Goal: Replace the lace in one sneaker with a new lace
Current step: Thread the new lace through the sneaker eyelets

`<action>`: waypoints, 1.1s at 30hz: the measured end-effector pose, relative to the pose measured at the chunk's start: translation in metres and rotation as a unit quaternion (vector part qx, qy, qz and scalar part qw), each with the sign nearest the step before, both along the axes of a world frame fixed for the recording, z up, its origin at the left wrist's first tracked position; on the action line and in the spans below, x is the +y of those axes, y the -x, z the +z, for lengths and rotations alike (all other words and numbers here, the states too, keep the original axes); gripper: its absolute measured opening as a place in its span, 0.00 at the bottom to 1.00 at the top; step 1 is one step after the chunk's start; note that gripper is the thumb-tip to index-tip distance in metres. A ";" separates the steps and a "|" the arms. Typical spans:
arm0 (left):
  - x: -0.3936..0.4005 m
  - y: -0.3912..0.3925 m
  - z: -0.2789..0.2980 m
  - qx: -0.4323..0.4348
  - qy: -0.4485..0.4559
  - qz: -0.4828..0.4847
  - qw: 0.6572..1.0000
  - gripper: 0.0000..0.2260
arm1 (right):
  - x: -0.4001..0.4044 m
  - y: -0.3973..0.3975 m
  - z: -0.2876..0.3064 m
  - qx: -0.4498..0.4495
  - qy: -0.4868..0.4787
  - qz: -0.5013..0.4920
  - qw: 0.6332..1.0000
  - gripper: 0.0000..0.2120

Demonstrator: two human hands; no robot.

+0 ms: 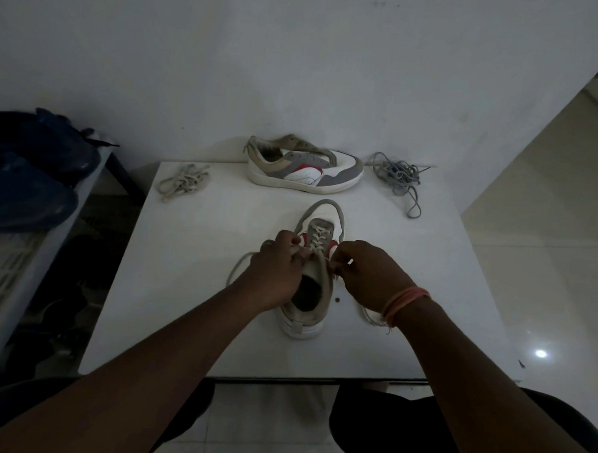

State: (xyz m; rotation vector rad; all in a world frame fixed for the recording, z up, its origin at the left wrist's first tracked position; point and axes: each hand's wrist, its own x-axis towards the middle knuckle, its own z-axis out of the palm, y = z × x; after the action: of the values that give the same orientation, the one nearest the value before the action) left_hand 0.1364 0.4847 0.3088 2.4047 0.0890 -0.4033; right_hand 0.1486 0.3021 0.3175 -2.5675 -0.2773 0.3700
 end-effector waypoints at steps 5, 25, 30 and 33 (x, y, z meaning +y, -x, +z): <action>0.004 -0.006 -0.006 -0.090 -0.096 -0.034 0.991 0.11 | 0.002 0.005 -0.002 -0.015 -0.021 0.025 0.999 0.05; 0.026 -0.018 0.016 0.006 -0.047 0.043 0.998 0.22 | -0.007 0.002 -0.001 -0.044 0.055 -0.016 0.997 0.18; 0.027 -0.014 0.009 0.030 -0.069 0.039 0.996 0.20 | -0.009 0.000 -0.006 -0.026 0.048 -0.032 0.998 0.18; 0.022 -0.011 0.014 0.044 -0.115 0.017 0.992 0.20 | -0.009 -0.002 -0.003 0.033 -0.026 -0.052 0.998 0.19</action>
State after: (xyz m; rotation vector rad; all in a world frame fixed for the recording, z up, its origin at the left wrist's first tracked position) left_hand 0.1475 0.5066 0.3227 2.6064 0.2276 -0.5081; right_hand 0.1509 0.2931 0.3147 -2.5010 -0.1288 0.4016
